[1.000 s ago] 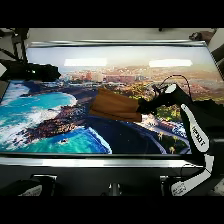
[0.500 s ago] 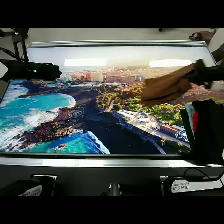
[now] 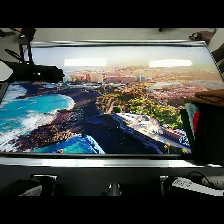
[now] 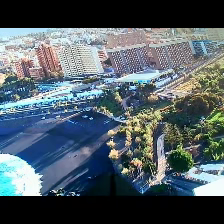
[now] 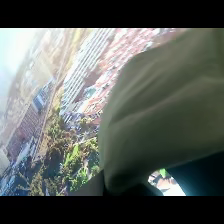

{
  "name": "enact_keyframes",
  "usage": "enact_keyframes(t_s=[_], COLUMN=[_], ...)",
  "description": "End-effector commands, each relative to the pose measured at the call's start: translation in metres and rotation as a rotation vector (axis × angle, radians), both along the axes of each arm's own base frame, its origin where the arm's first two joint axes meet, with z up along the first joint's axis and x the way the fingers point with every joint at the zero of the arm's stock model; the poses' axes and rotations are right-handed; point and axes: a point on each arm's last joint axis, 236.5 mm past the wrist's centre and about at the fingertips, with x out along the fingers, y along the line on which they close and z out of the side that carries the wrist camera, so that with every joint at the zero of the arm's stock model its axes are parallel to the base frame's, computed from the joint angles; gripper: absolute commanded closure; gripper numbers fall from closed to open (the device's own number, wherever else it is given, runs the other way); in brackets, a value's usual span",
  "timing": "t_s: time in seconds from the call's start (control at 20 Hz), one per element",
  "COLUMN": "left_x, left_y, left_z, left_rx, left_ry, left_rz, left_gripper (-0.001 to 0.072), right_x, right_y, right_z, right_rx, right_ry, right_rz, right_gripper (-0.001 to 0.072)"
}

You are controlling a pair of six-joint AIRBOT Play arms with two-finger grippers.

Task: Fold the shirts.

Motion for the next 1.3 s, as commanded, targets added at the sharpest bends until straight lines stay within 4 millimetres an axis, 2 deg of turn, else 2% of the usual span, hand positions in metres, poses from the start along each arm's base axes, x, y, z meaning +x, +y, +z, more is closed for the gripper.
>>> enact_keyframes(t_s=[0.0, 0.1, 0.15, 0.25, 0.35, 0.45, 0.5, 0.6, 0.7, 0.8, 0.85, 0.9, 0.95, 1.0, 1.05, 1.15, 1.2, 1.25], left_x=[0.007, 0.016, 0.02, 0.023, 0.022, 0.022, 0.022, 0.022, 0.022, 0.022, 0.022, 0.022, 0.021, 0.02, 0.019, 0.024, 0.03, 0.035], left_y=[-0.001, 0.0, 0.0, 0.0, 0.0, 0.0, 0.0, 0.0, 0.0, 0.0, 0.0, 0.0, 0.0, 0.0, -0.001, 0.003, 0.015, 0.035], left_z=[-0.004, -0.001, 0.001, 0.0, 0.0, 0.0, 0.0, 0.0, 0.0, 0.0, 0.0, 0.0, -0.001, 0.0, 0.004, 0.017, 0.017, 0.008], left_rx=[-0.003, -0.016, -0.019, -0.02, -0.02, -0.019, -0.019, -0.02, -0.02, -0.02, -0.02, -0.02, -0.018, -0.015, 0.009, 0.082, 0.152, 0.243], left_ry=[-0.03, -0.073, -0.087, -0.091, -0.091, -0.09, -0.09, -0.09, -0.09, -0.09, -0.09, -0.089, -0.083, -0.08, -0.093, -0.147, -0.146, -0.108], left_rz=[0.007, 0.024, 0.03, 0.033, 0.033, 0.033, 0.033, 0.032, 0.033, 0.033, 0.032, 0.032, 0.029, 0.025, -0.001, -0.045, -0.036, 0.005], left_gripper=[0.068, 0.068, 0.068, 0.068, 0.068, 0.068, 0.068, 0.068, 0.068, 0.068, 0.068, 0.068, 0.068, 0.068, 0.0682, 0.0684, 0.0684, 0.0684], right_x=[-0.059, -0.072, -0.081, -0.101, -0.136, -0.173, -0.192, -0.215, -0.223, -0.235, -0.233, -0.222, -0.2, -0.169, -0.135, -0.054, -0.011, 0.028], right_y=[-0.003, -0.001, 0.0, 0.014, 0.025, 0.03, 0.03, 0.033, 0.035, 0.03, 0.023, 0.015, 0.015, 0.01, 0.0, -0.012, -0.001, 0.027], right_z=[-0.01, -0.02, -0.033, -0.072, -0.112, -0.138, -0.148, -0.164, -0.174, -0.177, -0.178, -0.179, -0.177, -0.166, -0.144, -0.075, -0.035, -0.004], right_rx=[0.051, 0.016, -0.001, -0.018, -0.025, -0.007, -0.012, -0.002, 0.002, -0.022, -0.055, -0.089, -0.101, -0.147, -0.234, -0.479, -0.602, -0.679], right_ry=[0.154, 0.217, 0.284, 0.443, 0.635, 0.781, 0.858, 0.955, 0.991, 1.041, 1.032, 0.981, 0.885, 0.752, 0.625, 0.352, 0.211, 0.08], right_rz=[-0.05, -0.071, -0.075, -0.017, 0.013, 0.001, -0.005, 0.001, 0.034, 0.039, 0.042, 0.035, 0.063, 0.1, 0.124, 0.141, 0.173, 0.219], right_gripper=[0.0685, 0.0686, 0.0686, 0.0686, 0.0686, 0.0686, 0.0686, 0.0686, 0.0686, 0.0679, 0.0466, 0.0017, 0.0015, 0.0005, 0.0005, 0.0006, 0.0007, 0.001])
